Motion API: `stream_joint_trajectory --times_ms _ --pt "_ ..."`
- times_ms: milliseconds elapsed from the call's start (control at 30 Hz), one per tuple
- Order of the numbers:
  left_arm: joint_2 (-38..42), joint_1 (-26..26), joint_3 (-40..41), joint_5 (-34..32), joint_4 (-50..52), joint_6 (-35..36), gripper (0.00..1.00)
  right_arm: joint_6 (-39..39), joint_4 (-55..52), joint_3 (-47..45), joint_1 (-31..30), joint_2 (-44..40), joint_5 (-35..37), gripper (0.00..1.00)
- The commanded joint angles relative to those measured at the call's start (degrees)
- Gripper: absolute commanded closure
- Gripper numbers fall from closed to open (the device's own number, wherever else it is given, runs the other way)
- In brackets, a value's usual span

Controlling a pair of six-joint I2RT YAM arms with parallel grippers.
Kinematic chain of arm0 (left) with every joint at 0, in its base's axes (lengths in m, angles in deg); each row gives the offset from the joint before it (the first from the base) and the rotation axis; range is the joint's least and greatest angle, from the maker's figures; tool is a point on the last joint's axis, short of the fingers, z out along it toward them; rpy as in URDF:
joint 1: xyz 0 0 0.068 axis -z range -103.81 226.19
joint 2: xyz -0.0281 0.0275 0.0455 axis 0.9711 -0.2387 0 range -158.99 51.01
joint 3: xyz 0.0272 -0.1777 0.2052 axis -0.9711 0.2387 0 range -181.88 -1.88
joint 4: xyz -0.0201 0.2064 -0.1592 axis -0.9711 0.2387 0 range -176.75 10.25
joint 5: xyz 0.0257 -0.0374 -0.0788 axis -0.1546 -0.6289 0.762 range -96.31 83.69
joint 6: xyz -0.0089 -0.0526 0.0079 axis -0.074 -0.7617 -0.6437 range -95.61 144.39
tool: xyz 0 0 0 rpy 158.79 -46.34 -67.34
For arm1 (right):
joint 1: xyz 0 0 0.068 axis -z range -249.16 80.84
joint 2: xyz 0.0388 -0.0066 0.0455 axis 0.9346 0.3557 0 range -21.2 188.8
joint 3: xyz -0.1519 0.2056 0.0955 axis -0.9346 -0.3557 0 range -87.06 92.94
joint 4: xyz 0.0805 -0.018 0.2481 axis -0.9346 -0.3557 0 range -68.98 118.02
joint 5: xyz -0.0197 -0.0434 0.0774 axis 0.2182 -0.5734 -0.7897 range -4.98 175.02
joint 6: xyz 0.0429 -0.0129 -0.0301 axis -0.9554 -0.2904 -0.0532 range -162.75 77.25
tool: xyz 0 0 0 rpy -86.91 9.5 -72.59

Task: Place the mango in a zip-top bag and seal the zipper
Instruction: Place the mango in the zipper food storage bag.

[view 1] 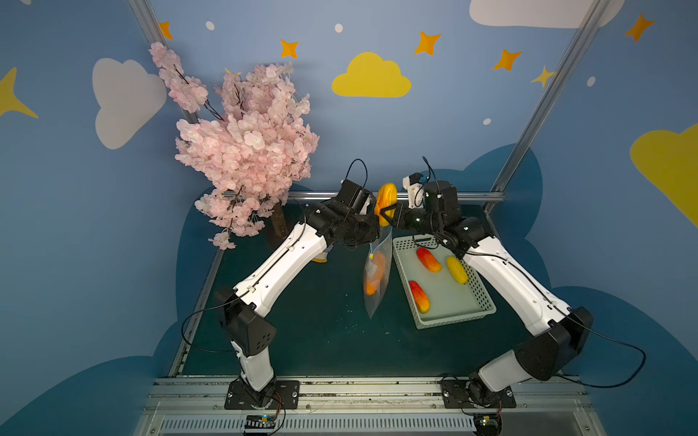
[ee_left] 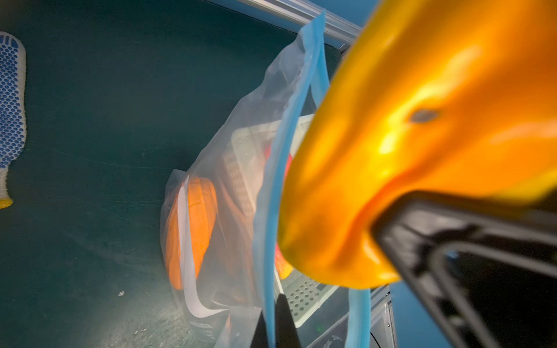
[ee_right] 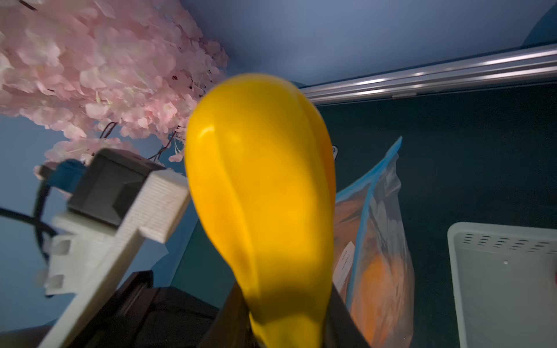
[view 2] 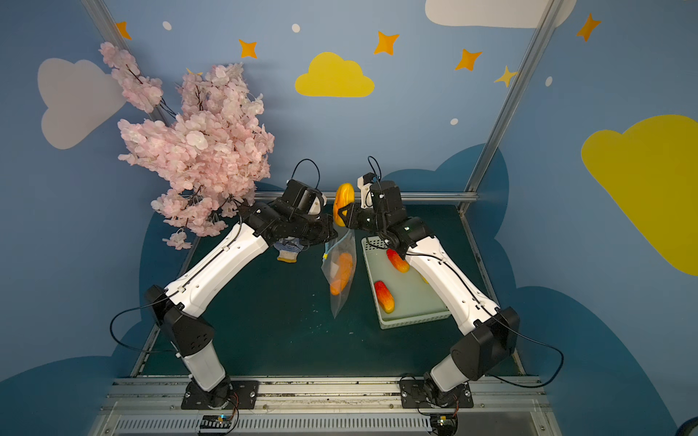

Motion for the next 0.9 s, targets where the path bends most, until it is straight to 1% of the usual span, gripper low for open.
stream_joint_trajectory --times_ms 0,133,200,233,267,333,367,467,533,633,700,767,867 --pt "0.31 -0.34 -1.41 -0.11 0.92 -0.12 0.97 1.24 -0.92 -2.39 -0.78 -3.16 -0.07 0.93" --pt "0.06 -0.43 -2.00 -0.36 1.05 -0.53 0.97 3.35 -6.25 -2.36 -1.82 -4.08 0.09 0.92" --pt "-0.08 -0.43 -2.13 -0.52 0.88 -0.53 0.97 4.17 -8.24 -2.14 -2.52 -4.53 0.03 0.89" --pt "-0.04 -0.43 -2.24 -0.53 0.89 -0.53 0.97 4.31 -9.50 -1.91 -2.68 -4.70 0.06 0.85" --pt "-0.06 -0.44 -2.25 -0.54 0.83 -0.55 0.97 4.31 -11.12 -1.21 -2.85 -4.88 -0.06 0.78" --pt "0.14 -0.43 -2.11 -0.63 0.57 -0.46 0.97 4.69 -13.28 -0.19 -3.06 -5.57 0.74 0.59" --pt "0.23 -0.35 -2.10 -0.62 0.41 -0.33 0.97 4.70 -14.12 0.27 -3.04 -6.17 1.62 0.51" --pt "0.57 -0.29 -1.69 -0.69 0.43 -0.07 0.97 5.74 -16.08 1.99 -2.99 -7.33 5.75 0.35" --pt "0.69 -0.09 -1.39 -0.67 0.41 0.00 0.97 6.99 -18.32 4.47 -2.59 -7.53 7.90 0.28" --pt "0.94 0.01 -0.92 -0.76 0.26 -0.09 0.97 8.25 -21.74 7.95 -0.88 -7.64 11.01 0.25" --pt "0.90 0.18 -1.08 -0.80 0.17 -0.09 0.97 8.91 -23.66 7.37 1.94 -8.22 13.26 0.25" --pt "0.71 0.32 -1.49 -0.75 0.15 -0.05 0.97 9.60 -23.70 1.71 7.60 -9.38 12.31 0.26" --pt "0.69 0.53 -1.36 -0.84 0.17 0.04 0.97 14.69 -22.46 -9.79 13.63 -8.05 14.18 0.26"
